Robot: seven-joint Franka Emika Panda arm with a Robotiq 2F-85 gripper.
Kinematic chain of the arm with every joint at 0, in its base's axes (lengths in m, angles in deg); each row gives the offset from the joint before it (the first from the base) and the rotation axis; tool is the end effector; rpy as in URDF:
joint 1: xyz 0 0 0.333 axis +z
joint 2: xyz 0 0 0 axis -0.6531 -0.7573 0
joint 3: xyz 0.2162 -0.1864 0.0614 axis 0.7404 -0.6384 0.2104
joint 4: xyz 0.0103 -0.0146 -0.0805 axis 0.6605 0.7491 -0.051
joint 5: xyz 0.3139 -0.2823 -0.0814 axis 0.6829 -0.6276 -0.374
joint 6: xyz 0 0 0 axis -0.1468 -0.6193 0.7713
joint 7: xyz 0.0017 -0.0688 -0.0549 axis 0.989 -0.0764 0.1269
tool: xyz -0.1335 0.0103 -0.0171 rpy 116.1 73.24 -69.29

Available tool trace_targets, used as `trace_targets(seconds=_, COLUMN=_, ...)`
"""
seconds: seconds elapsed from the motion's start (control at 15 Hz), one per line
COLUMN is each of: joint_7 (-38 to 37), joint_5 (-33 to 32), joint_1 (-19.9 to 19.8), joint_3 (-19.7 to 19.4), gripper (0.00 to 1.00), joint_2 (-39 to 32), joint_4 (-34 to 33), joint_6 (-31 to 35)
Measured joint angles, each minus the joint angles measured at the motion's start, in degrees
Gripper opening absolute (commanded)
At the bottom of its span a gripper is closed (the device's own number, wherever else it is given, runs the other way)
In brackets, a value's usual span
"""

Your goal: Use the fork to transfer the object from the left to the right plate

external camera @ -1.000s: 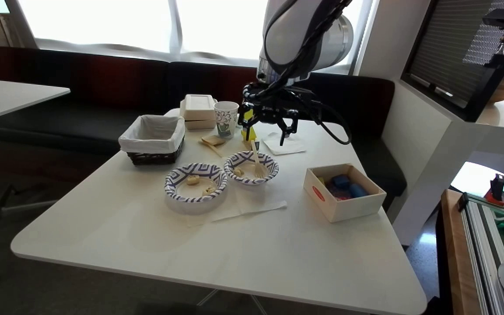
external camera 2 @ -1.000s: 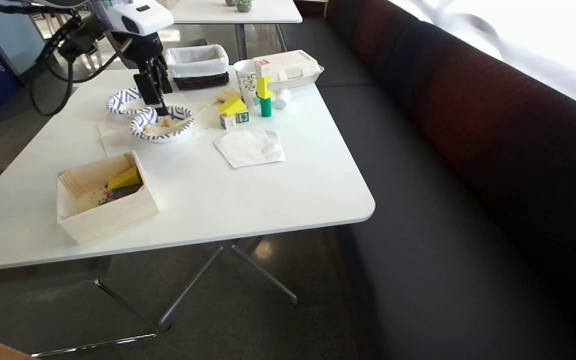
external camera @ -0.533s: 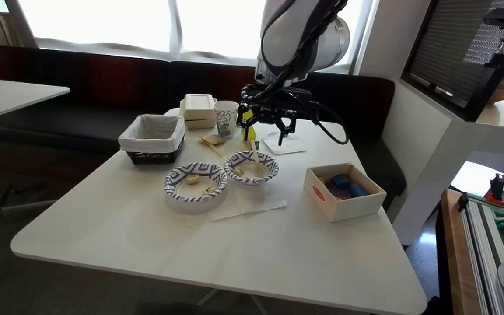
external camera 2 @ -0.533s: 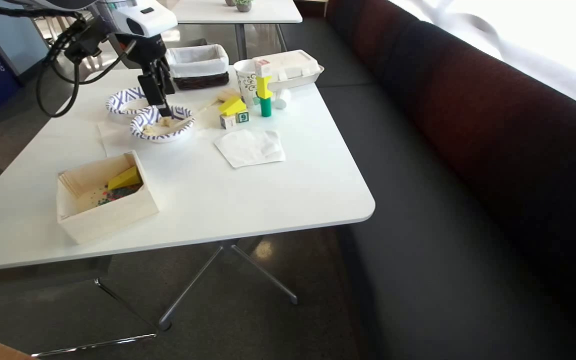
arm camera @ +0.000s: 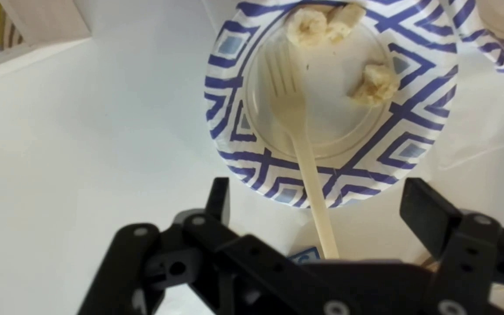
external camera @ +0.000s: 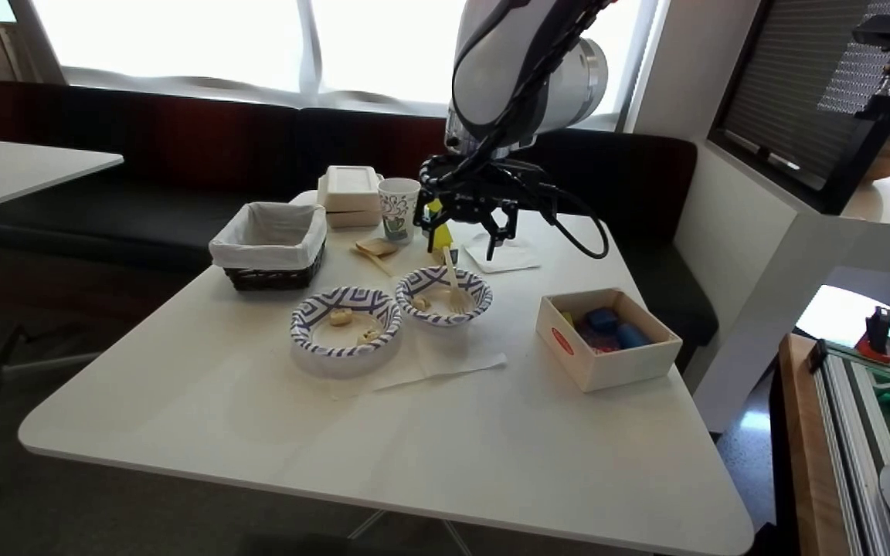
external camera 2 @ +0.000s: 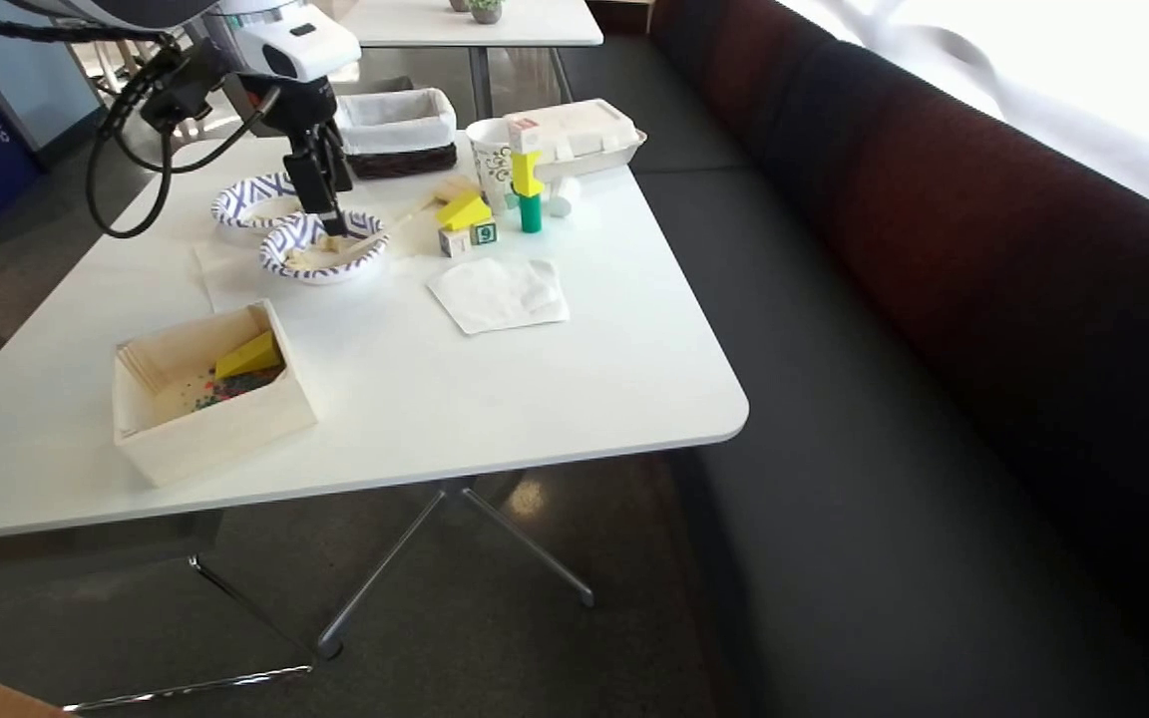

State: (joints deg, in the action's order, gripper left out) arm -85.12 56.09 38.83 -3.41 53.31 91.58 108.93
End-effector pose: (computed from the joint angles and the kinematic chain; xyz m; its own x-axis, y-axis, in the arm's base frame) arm 0.5727 -0.0897 0.1156 0.5029 -0.8599 0.0878 -0.8579 -0.5089 -0.0705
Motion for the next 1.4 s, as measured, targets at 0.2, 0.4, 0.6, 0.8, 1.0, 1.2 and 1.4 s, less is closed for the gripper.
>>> trace_targets(seconds=0.2, joint_7=0.9, joint_5=0.7, joint_1=0.0, joint_3=0.0, gripper=0.80, joint_2=-1.7, joint_4=-1.3, joint_6=0.0)
trace_targets(seconds=0.4, joint_7=1.8, joint_5=1.5, joint_1=0.0, joint_3=0.0, gripper=0.72, joint_2=-3.3, joint_4=-2.5, joint_6=0.0)
trace_targets(seconds=0.6, joint_7=3.0, joint_5=2.3, joint_1=0.2, joint_3=0.0, gripper=0.67, joint_2=-4.5, joint_4=-3.4, joint_6=0.0)
trace_targets(seconds=0.8, joint_7=3.9, joint_5=3.0, joint_1=0.5, joint_3=0.0, gripper=0.61, joint_2=-5.5, joint_4=-4.2, joint_6=0.0)
trace_targets(seconds=1.0, joint_7=4.8, joint_5=3.6, joint_1=0.6, joint_3=0.0, gripper=0.58, joint_2=-6.2, joint_4=-4.7, joint_6=0.0)
trace_targets(seconds=1.2, joint_7=5.5, joint_5=3.7, joint_1=0.6, joint_3=0.0, gripper=0.53, joint_2=-7.0, joint_4=-5.2, joint_6=0.0)
trace_targets(seconds=1.4, joint_7=5.9, joint_5=3.8, joint_1=0.7, joint_3=-0.2, gripper=0.49, joint_2=-7.7, joint_4=-5.8, joint_6=0.0)
